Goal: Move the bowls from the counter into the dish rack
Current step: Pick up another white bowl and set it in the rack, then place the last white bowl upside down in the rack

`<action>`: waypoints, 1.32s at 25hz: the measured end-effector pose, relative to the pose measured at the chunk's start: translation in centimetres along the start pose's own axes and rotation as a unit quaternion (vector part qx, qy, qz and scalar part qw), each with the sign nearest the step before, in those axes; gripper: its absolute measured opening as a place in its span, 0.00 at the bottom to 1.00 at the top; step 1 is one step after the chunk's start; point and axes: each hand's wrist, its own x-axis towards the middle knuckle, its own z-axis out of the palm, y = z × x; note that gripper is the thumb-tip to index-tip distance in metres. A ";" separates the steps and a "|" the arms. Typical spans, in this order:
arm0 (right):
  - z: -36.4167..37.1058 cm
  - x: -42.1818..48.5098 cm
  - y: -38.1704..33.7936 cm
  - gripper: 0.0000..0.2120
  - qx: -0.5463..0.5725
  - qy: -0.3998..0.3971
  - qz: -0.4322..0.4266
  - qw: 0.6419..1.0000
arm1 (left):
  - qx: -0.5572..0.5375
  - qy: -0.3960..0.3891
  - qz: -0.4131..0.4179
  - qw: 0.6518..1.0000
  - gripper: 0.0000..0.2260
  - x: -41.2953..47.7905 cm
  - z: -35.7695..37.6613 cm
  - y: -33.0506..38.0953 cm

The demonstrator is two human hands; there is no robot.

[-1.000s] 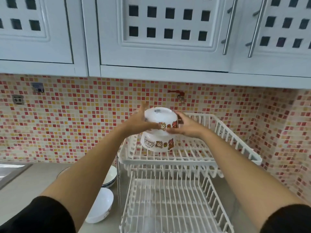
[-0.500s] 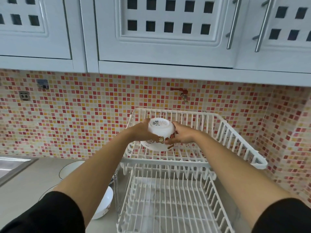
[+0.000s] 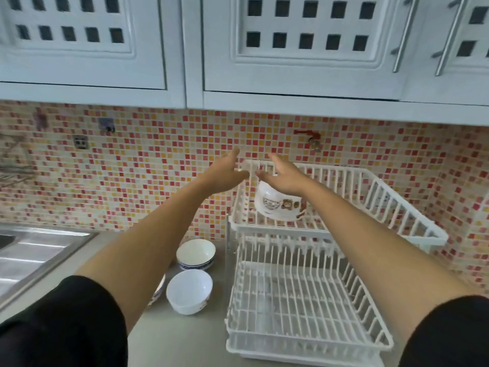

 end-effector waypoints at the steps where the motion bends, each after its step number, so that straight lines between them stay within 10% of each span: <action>1: 1.1 0.1 -1.8 0.37 0.012 0.008 -0.007 1.000 | 0.000 0.014 -0.006 1.000 0.31 -1.0 -1.2 -1.0; 11: 15.6 -1.3 -12.5 0.32 -0.008 0.010 -0.007 1.000 | 0.075 -0.002 -0.120 0.990 0.25 -10.4 -5.0 -13.6; 33: 41.0 -1.0 3.9 0.33 0.091 -0.135 0.359 0.919 | -0.046 -0.173 -0.381 0.907 0.27 -11.9 16.5 -30.8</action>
